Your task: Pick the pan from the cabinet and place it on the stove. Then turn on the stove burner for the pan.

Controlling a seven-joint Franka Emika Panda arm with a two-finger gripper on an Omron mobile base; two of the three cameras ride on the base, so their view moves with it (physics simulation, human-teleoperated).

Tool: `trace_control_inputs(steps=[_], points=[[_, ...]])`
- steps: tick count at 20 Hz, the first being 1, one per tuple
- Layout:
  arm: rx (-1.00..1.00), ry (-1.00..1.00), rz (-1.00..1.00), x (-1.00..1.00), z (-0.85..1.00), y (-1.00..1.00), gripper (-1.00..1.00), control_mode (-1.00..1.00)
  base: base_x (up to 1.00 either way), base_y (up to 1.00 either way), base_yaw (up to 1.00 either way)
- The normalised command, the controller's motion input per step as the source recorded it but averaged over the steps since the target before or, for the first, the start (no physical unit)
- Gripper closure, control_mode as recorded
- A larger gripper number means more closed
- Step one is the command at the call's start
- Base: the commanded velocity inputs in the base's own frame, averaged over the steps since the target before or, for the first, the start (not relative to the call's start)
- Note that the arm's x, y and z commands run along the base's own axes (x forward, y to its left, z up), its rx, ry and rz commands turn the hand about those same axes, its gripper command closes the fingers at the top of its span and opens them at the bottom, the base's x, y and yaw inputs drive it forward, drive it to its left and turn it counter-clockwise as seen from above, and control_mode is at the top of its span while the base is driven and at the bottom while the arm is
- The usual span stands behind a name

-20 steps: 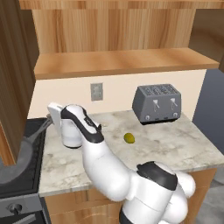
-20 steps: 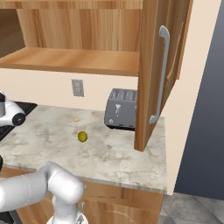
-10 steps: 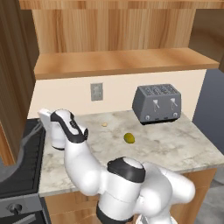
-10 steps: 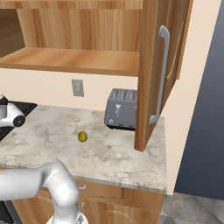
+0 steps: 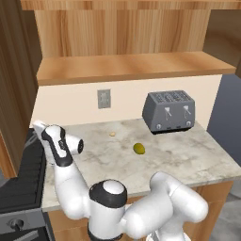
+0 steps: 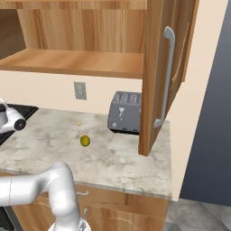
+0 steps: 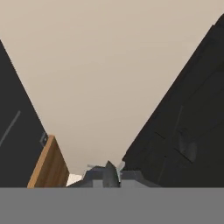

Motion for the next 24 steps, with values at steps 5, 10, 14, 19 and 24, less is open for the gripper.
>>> trace_control_inputs(steps=[5, 10, 14, 19, 24], points=[[-0.09, -0.02, 0.00, 0.20, -0.11, 0.06, 1.00, -1.00, 0.00, 0.00, 0.00], [-0.10, -0.03, 0.00, 0.05, -0.07, 0.00, 1.00, -1.00, 0.00, 0.00, 0.00], [-0.01, 0.00, 0.00, 0.00, 0.00, 0.00, 1.00, -1.00, 0.00, 0.00, 0.00], [-0.01, 0.01, 0.00, 0.00, 0.00, 0.09, -1.00, -1.00, 0.00, 0.00, 0.00], [0.00, 0.01, 0.00, 0.00, 0.00, 0.04, -1.00, -1.00, 0.00, 0.00, 0.00]])
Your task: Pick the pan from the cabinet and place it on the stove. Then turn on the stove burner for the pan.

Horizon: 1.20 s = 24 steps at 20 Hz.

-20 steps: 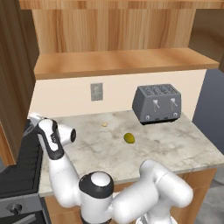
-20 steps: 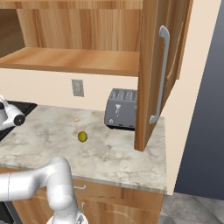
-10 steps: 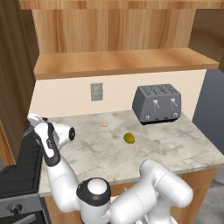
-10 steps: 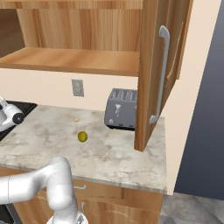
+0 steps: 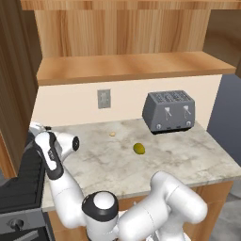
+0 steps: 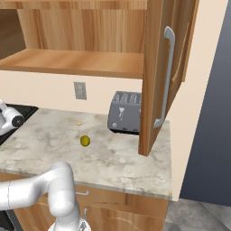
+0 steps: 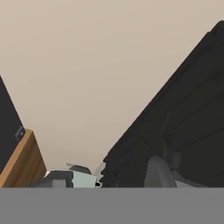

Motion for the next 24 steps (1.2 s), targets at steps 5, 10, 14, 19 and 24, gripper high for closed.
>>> trace_control_inputs(steps=[5, 10, 14, 19, 24], points=[[0.00, 0.06, 0.00, -0.02, 0.00, 0.00, -1.00, -1.00, 0.00, 0.00, 0.00], [0.00, 0.18, -0.02, -0.13, 0.00, 0.00, -1.00, -1.00, 0.00, 0.00, 0.00], [0.00, 0.17, -0.08, -0.06, 0.00, 0.00, -1.00, -1.00, 0.00, 0.00, 0.00], [0.00, 0.16, -0.10, 0.00, 0.00, 0.00, -1.00, -1.00, 0.00, 0.00, 0.00], [0.00, 0.17, -0.10, -0.01, 0.00, 0.00, -1.00, -1.00, 0.00, 0.00, 0.00]])
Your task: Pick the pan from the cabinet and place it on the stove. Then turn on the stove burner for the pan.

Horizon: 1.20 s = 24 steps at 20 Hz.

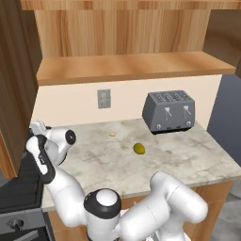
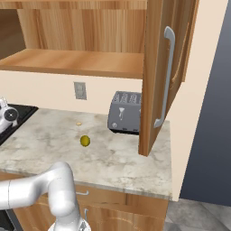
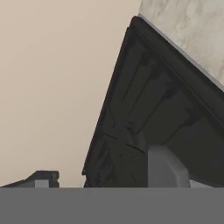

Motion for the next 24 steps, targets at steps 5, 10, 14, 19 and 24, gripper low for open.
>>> trace_control_inputs(steps=[5, 10, 14, 19, 24], points=[[0.00, 0.12, -0.07, -0.05, 0.00, -0.09, -1.00, -1.00, 0.00, 0.00, 0.00], [0.00, 0.07, -0.05, -0.15, 0.00, -0.25, -1.00, -1.00, 0.00, 0.00, 0.00], [0.00, 0.09, 0.00, -0.15, 0.00, -0.30, -1.00, -1.00, 0.00, 0.00, 0.00], [0.00, 0.06, -0.01, -0.19, 0.00, -0.32, -1.00, -1.00, 0.00, 0.00, 0.00], [0.00, 0.04, 0.00, -0.18, 0.00, -0.28, -1.00, -1.00, 0.00, 0.00, 0.00]])
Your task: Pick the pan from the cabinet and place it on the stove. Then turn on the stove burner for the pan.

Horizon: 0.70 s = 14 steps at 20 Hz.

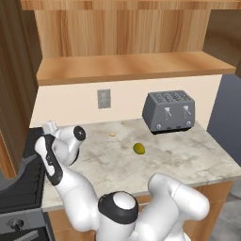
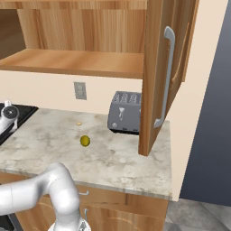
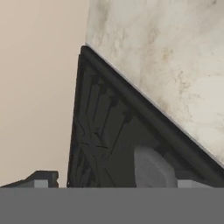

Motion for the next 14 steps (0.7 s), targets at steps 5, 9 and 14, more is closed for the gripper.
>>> trace_control_inputs(steps=[5, 9, 14], points=[[0.00, 0.03, 0.00, -0.06, 0.00, -0.12, -1.00, -1.00, 0.00, 0.00, 0.00], [0.00, 0.04, 0.00, 0.00, 0.00, 0.00, -1.00, -1.00, 0.00, 0.00, 0.00], [0.00, 0.05, 0.00, 0.00, 0.00, 0.00, -1.00, -1.00, 0.00, 0.00, 0.00]])
